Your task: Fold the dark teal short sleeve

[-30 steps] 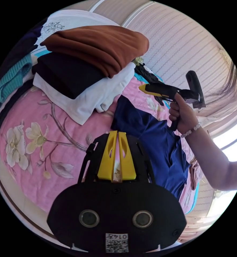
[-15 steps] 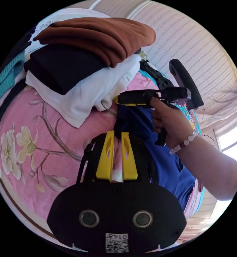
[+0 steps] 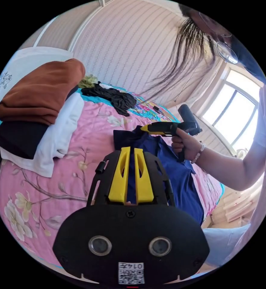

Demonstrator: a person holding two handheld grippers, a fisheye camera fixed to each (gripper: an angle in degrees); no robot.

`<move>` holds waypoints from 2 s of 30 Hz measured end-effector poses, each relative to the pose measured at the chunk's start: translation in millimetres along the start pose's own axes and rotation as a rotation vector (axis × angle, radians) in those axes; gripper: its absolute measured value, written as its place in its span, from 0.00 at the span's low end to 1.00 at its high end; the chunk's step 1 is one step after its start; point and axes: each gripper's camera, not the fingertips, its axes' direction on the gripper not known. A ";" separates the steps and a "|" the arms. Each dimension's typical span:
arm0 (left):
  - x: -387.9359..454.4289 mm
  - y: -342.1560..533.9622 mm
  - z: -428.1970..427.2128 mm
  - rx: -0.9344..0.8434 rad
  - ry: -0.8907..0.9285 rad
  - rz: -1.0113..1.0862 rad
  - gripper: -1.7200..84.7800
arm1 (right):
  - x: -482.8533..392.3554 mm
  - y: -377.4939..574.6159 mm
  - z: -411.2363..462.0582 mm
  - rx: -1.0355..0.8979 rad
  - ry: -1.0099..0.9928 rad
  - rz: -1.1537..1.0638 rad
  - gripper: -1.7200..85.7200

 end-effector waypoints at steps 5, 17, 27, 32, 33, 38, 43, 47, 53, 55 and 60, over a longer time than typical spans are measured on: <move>8.7 16.0 26.5 -0.151 -0.036 -0.027 0.07 | 55.9 59.4 -7.9 -0.142 0.189 0.185 0.08; 3.4 32.7 119.6 -0.344 -0.175 0.023 0.06 | 40.4 -13.5 37.3 -0.053 0.187 -0.037 0.10; -3.2 51.0 139.0 -0.278 -0.240 0.000 0.01 | 56.5 -26.6 109.5 -0.201 0.280 -0.085 0.04; -17.7 45.3 116.2 -0.243 -0.168 -0.094 0.01 | 53.5 11.8 40.3 -0.001 0.263 -0.024 0.06; -18.1 43.8 106.5 -0.224 -0.176 -0.094 0.01 | 52.4 22.5 26.2 0.041 0.255 -0.021 0.06; -0.9 25.9 101.1 -0.261 -0.145 0.002 0.01 | 72.7 168.2 -87.7 0.354 0.279 0.223 0.05; 74.9 -6.6 179.6 -0.329 -0.006 0.228 0.01 | 104.4 317.1 -152.8 0.494 0.443 0.624 0.05; 152.1 -28.1 257.0 -0.355 0.148 0.357 0.01 | 127.7 393.6 -173.9 0.500 0.442 0.772 0.07; 288.7 -39.6 389.1 -0.441 0.280 0.532 0.02 | 155.1 440.1 -182.9 0.562 0.368 0.848 0.07; 335.5 -33.1 435.6 -0.479 0.249 0.619 0.05 | 160.6 446.2 -183.1 0.572 0.337 0.838 0.07; 381.6 -7.6 511.8 -0.617 0.185 0.728 0.08 | 166.3 457.5 -184.9 0.598 0.219 0.770 0.07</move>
